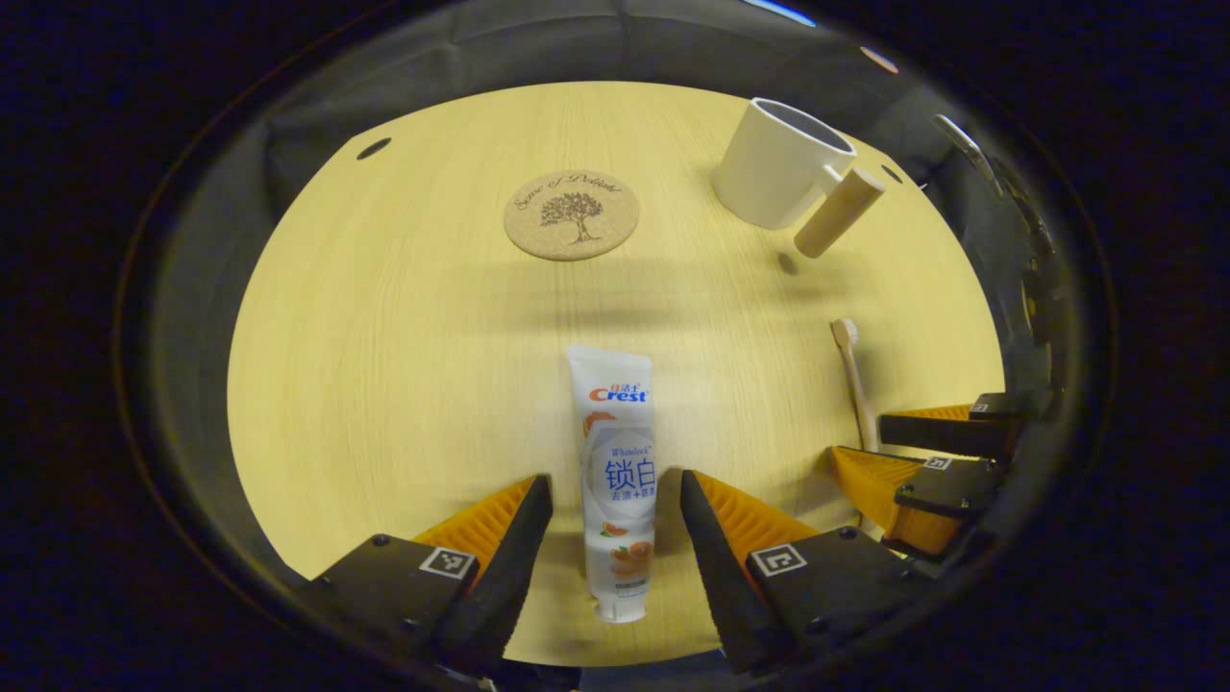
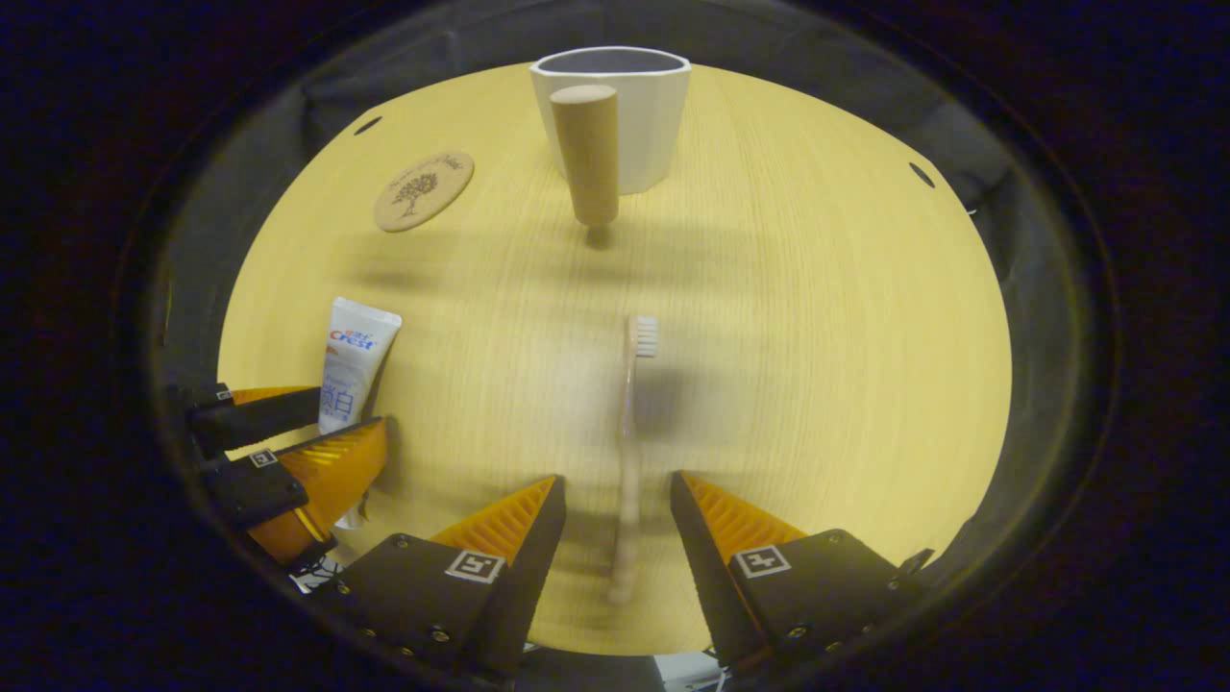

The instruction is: Put the toothbrush and toothpaste on the desktop into the cup, then pick up the cup and place it on the coaster on the desktop.

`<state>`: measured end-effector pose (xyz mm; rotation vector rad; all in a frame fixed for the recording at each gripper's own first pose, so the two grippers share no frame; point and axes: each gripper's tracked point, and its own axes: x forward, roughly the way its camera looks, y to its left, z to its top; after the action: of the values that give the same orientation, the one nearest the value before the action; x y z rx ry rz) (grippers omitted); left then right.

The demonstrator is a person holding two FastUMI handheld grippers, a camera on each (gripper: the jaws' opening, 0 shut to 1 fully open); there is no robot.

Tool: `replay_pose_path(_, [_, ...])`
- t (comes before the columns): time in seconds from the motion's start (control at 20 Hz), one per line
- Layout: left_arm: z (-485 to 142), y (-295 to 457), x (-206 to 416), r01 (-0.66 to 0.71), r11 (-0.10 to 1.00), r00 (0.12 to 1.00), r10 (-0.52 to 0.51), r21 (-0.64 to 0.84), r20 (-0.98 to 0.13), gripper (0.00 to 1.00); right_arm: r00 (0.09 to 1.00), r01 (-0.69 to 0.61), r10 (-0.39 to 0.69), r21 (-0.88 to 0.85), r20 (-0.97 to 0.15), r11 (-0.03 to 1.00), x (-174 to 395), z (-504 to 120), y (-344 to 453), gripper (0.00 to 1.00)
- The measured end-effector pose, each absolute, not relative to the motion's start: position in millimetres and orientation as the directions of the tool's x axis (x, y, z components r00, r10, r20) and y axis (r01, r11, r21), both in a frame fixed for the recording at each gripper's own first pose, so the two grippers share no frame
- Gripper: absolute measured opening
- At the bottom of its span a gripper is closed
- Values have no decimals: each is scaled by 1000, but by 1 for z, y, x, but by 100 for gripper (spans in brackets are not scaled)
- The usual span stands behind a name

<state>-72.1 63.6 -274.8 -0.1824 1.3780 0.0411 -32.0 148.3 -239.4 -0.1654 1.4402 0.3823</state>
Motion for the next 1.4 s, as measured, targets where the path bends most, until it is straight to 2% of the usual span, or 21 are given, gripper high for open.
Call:
replay_pose_path(0.1, [-278,68,-71,-128,988,191,-56,-81,-980,81,58,-365,141,111,-988,925,-34,-238,148,63])
replay_pose_path(0.15, [-278,69,-72,-128,989,184,-47,-72,-982,71,46,-381,136,109,-990,918,-34,-238,148,60])
replay_pose_path(0.2, [-279,72,-71,-128,990,182,-35,-58,-983,66,41,-374,132,107,-990,921,-32,-239,147,52])
replay_pose_path(0.25, [-279,73,-71,-136,989,179,-33,-58,-983,60,23,-375,130,112,-991,920,-33,-237,147,31])
replay_pose_path(0.4, [-278,74,-72,-131,990,179,-33,-57,-983,48,34,-400,118,95,-992,912,-32,-239,143,32])
replay_pose_path(0.5, [-278,74,-72,-125,990,179,-38,-61,-983,41,24,-408,127,106,-992,907,-36,-239,146,7])
replay_pose_path(0.55, [-278,76,-70,-125,990,192,-32,-57,-981,42,30,-426,124,99,-992,899,-35,-239,145,7])
replay_pose_path(0.6, [-275,77,-70,-127,990,196,-34,-60,-980,31,44,-427,138,107,-989,898,-35,-243,148,7])
replay_pose_path(0.7, [-275,77,-70,-110,991,209,-45,-69,-977,25,58,-440,152,111,-987,891,-31,-237,147,4])
replay_pose_path(0.75, [-275,75,-66,-102,992,225,-55,-80,-973,26,58,-442,156,114,-986,890,-32,-237,147,3])
replay_pose_path(0.8, [-274,75,-68,-99,992,228,-54,-79,-972,21,72,-436,165,118,-984,892,-31,-237,147,2])
replay_pose_path(1.05, [-267,85,-61,-126,990,289,-21,-59,-957,21,126,-374,242,180,-962,910,-31,-225,150,2])
replay_pose_path(1.4, [-239,84,-52,-130,989,415,-11,-72,-910,21,306,-342,365,256,-879,904,-17,-183,158,3])
